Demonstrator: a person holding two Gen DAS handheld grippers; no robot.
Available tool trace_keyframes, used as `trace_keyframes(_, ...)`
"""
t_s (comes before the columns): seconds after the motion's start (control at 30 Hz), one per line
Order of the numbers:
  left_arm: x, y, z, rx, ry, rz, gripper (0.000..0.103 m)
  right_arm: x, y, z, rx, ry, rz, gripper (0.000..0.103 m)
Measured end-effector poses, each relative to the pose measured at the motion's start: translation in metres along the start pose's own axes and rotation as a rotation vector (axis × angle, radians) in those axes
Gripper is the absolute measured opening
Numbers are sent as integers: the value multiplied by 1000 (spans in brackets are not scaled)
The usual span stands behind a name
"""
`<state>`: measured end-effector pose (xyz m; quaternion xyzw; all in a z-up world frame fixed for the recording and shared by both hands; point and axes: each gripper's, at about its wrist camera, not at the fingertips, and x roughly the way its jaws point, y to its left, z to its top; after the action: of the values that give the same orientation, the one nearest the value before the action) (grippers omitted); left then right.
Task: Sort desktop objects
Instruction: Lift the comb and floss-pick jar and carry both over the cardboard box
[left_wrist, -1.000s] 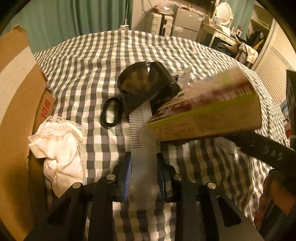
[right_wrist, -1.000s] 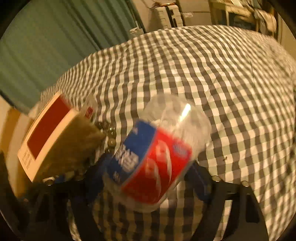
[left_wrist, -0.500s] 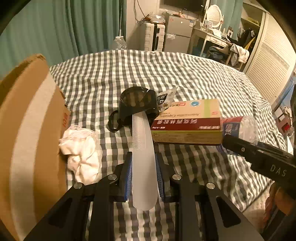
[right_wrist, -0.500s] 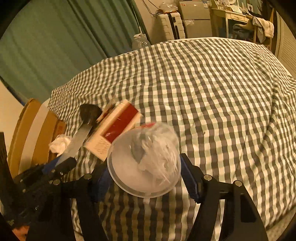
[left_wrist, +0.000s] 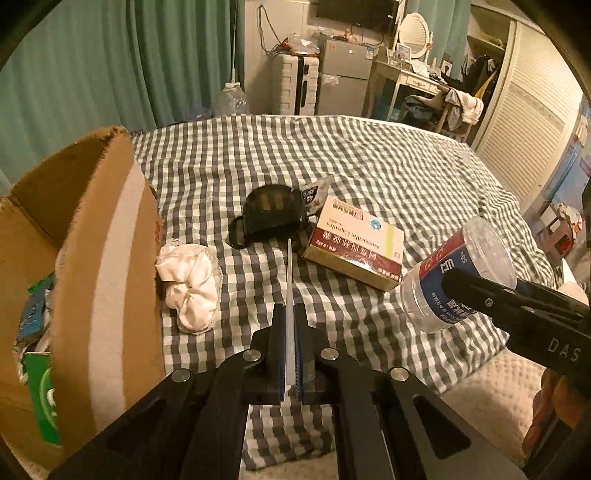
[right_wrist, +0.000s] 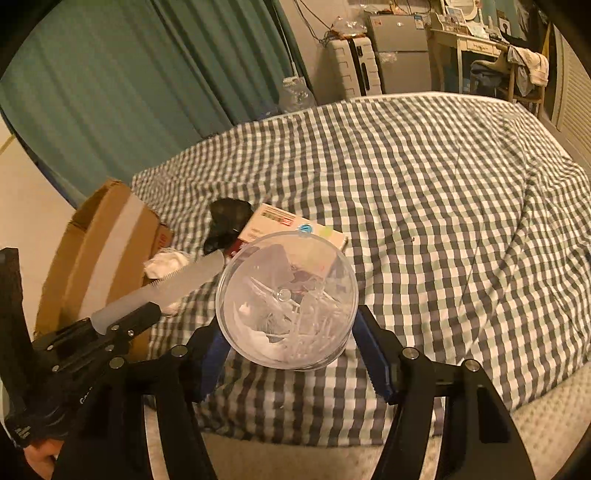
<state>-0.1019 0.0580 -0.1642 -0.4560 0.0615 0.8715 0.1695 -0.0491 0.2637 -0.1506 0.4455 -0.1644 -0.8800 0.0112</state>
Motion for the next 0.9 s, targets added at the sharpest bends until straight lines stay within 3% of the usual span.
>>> trace_keyframes(0.57,-99,12,5,2,-146,1,3,-86,57,0,-102,-120,-11,64)
trace_keyframes(0.9,-158,47,11,-27,-247,16,3,-131,110,6,-189,-213,-32,64)
